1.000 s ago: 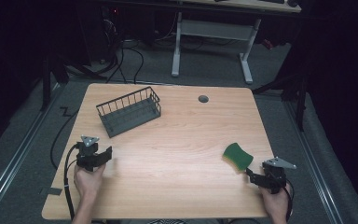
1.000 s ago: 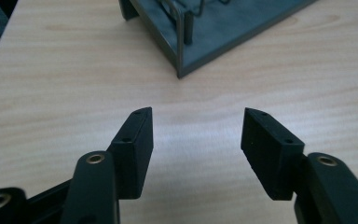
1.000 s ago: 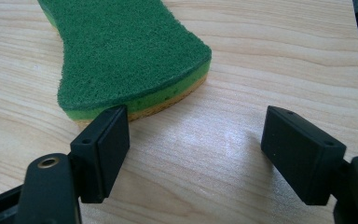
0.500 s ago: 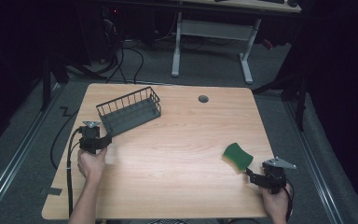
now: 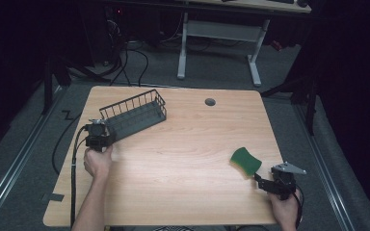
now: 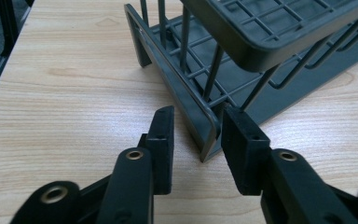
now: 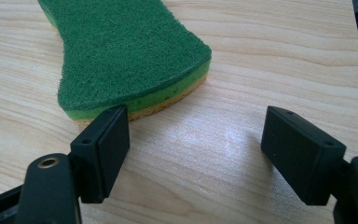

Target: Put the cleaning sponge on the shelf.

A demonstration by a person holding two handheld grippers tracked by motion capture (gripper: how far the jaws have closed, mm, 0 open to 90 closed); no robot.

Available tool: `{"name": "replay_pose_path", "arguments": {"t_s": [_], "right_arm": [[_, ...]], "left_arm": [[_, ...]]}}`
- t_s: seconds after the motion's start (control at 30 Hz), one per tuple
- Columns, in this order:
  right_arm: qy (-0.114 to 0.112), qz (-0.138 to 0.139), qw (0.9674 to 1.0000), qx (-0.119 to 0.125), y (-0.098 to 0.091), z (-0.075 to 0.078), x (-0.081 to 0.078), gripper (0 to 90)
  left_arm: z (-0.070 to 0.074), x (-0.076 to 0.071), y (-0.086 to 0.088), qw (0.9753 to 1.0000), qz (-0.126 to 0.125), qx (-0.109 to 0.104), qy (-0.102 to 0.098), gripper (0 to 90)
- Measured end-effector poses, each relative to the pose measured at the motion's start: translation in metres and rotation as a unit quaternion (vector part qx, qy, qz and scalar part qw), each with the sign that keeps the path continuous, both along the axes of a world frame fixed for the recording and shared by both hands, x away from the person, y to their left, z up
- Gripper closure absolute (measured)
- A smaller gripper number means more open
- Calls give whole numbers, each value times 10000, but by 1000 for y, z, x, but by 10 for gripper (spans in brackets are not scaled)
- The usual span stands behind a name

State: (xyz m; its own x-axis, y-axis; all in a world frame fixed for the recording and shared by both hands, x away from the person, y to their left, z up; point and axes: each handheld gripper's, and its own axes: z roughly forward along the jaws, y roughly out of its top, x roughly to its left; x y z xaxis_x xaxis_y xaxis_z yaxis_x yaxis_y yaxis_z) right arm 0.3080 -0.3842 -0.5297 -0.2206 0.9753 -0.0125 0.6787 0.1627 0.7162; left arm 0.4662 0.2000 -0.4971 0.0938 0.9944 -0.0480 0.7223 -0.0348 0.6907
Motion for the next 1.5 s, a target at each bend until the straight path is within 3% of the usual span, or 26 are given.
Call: {"name": "replay_pose_path", "arguments": {"t_s": [0.67,1.07,1.5], "right_arm": [[4,2,10000,3,0,0,0,237],[10,53,10000,18,-1,0,-1,246],[1,44,10000,10,-1,0,-1,245]], "left_arm": [[-8,6,-2,9997,-173,-64,136,848],[-8,5,-1,9993,-367,-37,63,862],[-10,0,-13,9978,-656,-78,-12,865]]}}
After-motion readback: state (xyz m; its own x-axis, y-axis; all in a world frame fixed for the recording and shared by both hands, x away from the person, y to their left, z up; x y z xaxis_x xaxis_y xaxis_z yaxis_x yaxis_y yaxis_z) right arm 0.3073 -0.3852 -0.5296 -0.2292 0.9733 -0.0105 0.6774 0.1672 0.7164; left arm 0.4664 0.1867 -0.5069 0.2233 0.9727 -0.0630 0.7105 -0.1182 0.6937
